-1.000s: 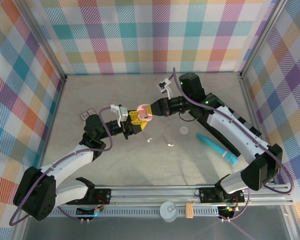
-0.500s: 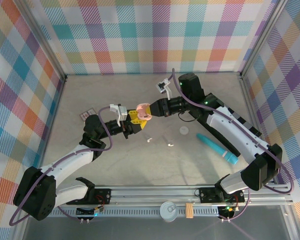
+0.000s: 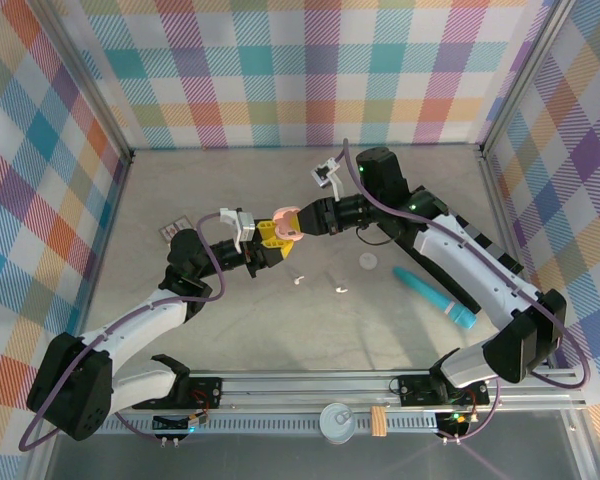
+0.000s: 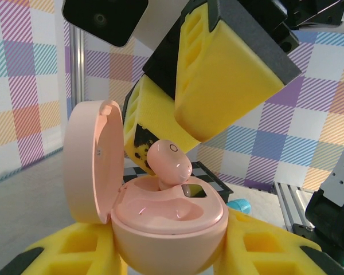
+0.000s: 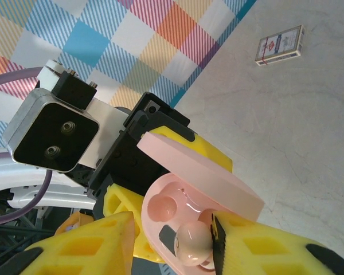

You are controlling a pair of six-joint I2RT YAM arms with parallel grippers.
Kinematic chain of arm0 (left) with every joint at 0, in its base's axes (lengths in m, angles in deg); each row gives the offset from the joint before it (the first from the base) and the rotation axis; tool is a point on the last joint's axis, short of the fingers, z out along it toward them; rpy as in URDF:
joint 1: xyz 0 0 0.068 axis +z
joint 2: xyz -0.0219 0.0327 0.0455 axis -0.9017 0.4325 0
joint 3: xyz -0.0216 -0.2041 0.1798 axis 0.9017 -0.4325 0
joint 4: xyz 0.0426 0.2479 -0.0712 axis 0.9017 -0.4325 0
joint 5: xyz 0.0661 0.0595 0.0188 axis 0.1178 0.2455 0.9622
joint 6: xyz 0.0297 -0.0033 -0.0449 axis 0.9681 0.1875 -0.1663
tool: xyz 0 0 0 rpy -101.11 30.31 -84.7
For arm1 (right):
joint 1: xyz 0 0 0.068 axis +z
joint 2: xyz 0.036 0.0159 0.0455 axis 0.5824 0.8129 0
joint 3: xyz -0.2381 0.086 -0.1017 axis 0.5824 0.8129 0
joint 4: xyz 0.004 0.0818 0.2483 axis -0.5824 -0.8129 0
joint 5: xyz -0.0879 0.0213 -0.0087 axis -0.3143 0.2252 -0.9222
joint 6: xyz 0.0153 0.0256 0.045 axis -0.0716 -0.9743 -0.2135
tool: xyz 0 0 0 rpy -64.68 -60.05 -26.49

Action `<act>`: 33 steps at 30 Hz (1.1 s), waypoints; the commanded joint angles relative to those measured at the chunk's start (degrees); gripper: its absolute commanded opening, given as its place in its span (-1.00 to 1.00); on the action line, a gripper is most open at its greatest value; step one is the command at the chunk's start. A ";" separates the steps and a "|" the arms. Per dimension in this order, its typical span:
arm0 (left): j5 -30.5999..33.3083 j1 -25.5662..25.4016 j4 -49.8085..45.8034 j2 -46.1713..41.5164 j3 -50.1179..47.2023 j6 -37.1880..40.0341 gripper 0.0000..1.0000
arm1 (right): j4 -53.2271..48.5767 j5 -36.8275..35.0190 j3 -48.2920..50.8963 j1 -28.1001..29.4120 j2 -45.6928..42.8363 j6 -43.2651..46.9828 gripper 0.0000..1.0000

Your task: Insert the wireless bluetooth earbuds into the charging case

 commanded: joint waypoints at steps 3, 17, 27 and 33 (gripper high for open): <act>-1.54 0.38 4.49 -0.46 1.87 -0.45 -0.51 | -2.23 -2.37 -1.41 0.03 -0.98 1.17 -0.12; -1.18 0.38 4.76 -0.73 1.30 -0.21 -0.51 | -4.05 -5.37 -2.17 -0.02 -2.61 1.52 0.26; -0.92 0.46 3.96 -0.94 1.43 0.60 -0.51 | -2.85 -2.01 -1.47 -0.05 -3.83 1.13 0.10; -1.02 0.46 3.14 -1.29 1.60 0.86 -0.51 | -1.71 1.78 -2.65 -0.08 -0.71 -1.79 0.06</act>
